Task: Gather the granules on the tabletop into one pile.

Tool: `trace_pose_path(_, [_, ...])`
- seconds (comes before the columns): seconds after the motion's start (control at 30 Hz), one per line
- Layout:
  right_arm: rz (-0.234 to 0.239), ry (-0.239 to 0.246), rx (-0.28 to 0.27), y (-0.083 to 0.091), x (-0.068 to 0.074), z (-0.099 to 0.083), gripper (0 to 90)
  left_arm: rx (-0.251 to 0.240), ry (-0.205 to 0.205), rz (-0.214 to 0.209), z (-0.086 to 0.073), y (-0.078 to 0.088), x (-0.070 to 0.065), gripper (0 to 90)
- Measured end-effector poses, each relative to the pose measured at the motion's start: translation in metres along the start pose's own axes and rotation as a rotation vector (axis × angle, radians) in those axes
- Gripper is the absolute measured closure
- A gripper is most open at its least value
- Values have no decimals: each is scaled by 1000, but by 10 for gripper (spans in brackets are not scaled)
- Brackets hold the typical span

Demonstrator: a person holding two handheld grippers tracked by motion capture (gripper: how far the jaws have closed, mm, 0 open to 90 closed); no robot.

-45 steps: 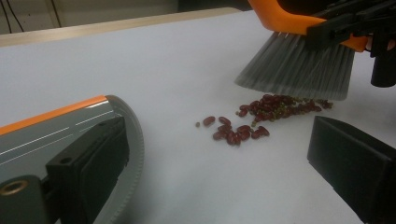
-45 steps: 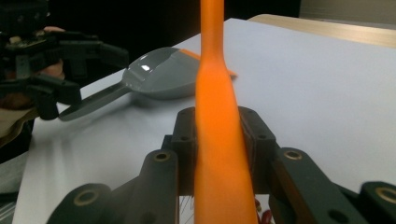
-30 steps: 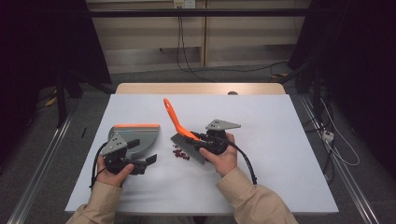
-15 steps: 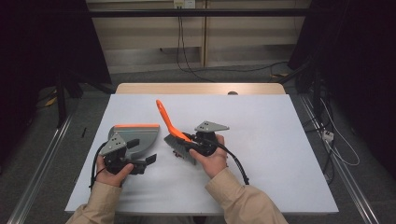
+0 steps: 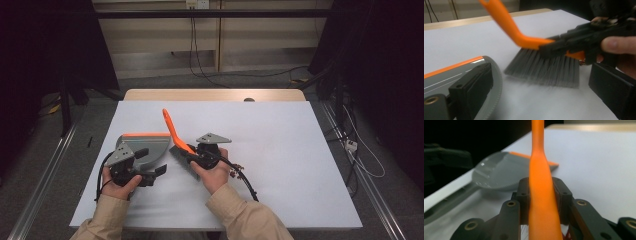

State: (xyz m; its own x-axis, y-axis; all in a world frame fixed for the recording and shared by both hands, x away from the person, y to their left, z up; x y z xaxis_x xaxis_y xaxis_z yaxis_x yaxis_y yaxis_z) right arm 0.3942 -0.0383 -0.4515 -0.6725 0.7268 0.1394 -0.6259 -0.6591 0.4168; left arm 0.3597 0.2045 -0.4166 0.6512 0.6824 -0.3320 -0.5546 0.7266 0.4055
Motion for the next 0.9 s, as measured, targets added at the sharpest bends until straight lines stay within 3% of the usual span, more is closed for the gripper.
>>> trace_pose_path(0.03, [-31,14,7,-1,0,0,714,0,-1,0,0,0,0,54])
trace_pose_path(0.27, [-89,16,69,6,-10,1,708,-5,-1,3,0,1,0,54])
trace_pose_path(0.43, [-106,-24,76,13,-19,-3,705,-2,-3,4,0,0,0,54])
trace_pose_path(0.9, [-135,-74,103,31,-35,-10,700,4,-10,4,-1,-2,-2,54])
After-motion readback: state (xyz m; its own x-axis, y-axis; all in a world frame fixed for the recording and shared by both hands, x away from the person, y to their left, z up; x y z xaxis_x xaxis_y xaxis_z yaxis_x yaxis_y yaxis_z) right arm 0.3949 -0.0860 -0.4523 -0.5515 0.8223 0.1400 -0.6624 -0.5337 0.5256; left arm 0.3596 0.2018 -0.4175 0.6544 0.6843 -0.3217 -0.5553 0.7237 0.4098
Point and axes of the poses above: each handheld gripper's, and its own axes: y roughly backward along the jaws, z roughly out of its top, x roughly to its left, the point moved 1 cm from there along -y, roughly forward along the jaws, and after that the axes turned 11 degrees about y, right-handed, at the moved point
